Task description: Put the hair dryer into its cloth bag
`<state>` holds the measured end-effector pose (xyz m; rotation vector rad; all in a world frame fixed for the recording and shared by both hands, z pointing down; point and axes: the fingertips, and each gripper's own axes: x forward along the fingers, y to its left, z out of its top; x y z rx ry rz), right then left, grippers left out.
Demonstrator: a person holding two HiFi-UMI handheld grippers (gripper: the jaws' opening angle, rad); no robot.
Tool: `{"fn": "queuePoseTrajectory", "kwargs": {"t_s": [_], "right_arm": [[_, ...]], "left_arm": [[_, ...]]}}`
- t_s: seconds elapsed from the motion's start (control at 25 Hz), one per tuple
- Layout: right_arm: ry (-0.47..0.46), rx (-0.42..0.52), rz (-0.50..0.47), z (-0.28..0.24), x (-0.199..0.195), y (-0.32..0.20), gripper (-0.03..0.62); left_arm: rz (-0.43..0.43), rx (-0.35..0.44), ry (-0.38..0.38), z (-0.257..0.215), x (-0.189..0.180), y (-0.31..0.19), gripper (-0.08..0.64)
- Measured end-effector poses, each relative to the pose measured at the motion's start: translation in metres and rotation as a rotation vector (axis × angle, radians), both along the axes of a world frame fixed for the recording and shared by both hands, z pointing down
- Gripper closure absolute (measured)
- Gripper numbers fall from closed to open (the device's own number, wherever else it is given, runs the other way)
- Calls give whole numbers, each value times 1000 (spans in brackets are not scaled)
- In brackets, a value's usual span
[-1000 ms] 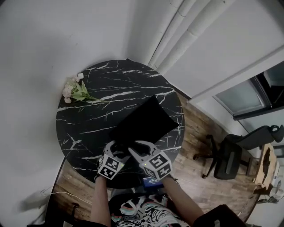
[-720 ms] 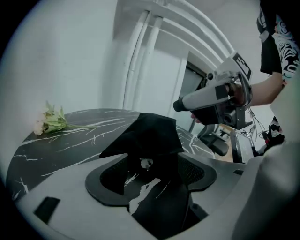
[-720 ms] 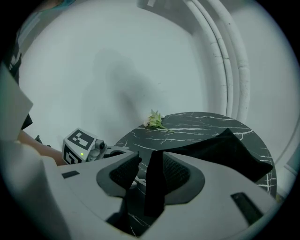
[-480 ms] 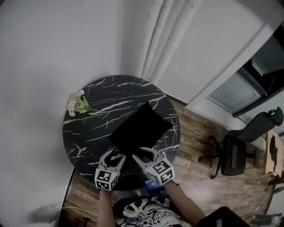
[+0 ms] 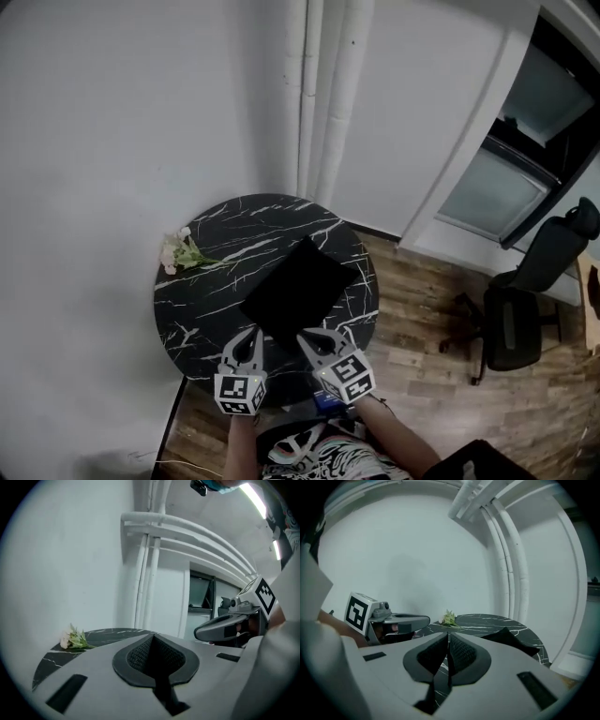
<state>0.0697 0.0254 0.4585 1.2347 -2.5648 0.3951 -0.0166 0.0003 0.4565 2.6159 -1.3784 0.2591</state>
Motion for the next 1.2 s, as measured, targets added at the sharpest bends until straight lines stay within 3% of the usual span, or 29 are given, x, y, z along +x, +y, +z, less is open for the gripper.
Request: {"fn": "queuePoseTrajectory", "kwargs": {"t_s": [0.2,0.32,0.56,0.84,1.2], "right_arm": [[16,74,50,-19,36,24,567],[20,91,89,-21,61,47,568],[21,138,90,-29,86,75,569],[21,159,117,-39,105,83,572],[22,180,127,-50,109,79,574]], "left_arm": [[-39,-61,53,-8,15,28,546],[-56,-84,29,0,27,57,546],[-76,4,-97,-4,46,94,546],[-129,15,-33,-22,44,108,546],[-100,44,-127,-24,55,107,546]]}}
